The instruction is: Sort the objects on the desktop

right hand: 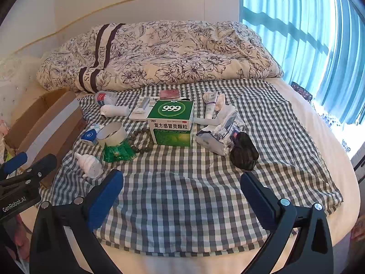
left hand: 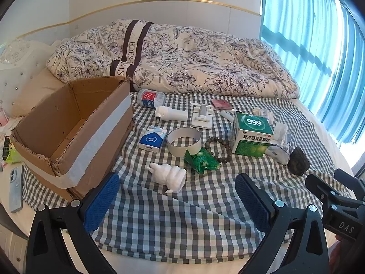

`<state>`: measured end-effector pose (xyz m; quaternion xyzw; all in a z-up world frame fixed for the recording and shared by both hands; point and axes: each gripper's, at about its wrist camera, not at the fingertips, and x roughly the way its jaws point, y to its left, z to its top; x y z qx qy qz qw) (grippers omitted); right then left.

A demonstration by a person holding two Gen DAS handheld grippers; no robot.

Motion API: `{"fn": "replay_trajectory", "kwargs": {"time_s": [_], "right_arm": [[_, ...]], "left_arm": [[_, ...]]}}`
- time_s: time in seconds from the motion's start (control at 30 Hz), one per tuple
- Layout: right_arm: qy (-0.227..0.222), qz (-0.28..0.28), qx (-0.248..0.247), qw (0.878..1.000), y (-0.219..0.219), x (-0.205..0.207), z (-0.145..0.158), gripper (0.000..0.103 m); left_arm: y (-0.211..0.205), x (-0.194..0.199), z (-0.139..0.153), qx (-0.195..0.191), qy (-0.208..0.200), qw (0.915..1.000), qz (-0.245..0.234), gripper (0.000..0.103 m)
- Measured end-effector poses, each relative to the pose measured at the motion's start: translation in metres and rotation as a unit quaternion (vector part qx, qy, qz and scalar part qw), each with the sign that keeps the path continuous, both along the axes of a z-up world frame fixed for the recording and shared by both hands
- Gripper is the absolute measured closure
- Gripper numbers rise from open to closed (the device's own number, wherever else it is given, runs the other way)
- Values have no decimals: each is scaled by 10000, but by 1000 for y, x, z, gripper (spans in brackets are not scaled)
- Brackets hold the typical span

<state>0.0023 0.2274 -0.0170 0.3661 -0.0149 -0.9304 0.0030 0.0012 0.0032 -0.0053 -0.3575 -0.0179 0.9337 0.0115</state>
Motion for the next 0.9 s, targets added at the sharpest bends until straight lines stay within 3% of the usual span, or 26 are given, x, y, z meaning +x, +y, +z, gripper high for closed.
{"fn": "replay_trajectory", "kwargs": {"time_s": [0.53, 0.73, 0.9], "right_arm": [[-38, -148, 137, 9998, 23, -17, -19, 0], [-238, -175, 54, 9995, 37, -35, -39, 0], [-347, -190, -75, 9992, 51, -49, -55, 0]], "left_arm": [[-3, -14, -30, -92, 86, 9999, -35, 0], [7, -37, -55, -19, -126, 9997, -215, 0], [9, -62, -89, -192, -471, 9987, -48, 0]]}}
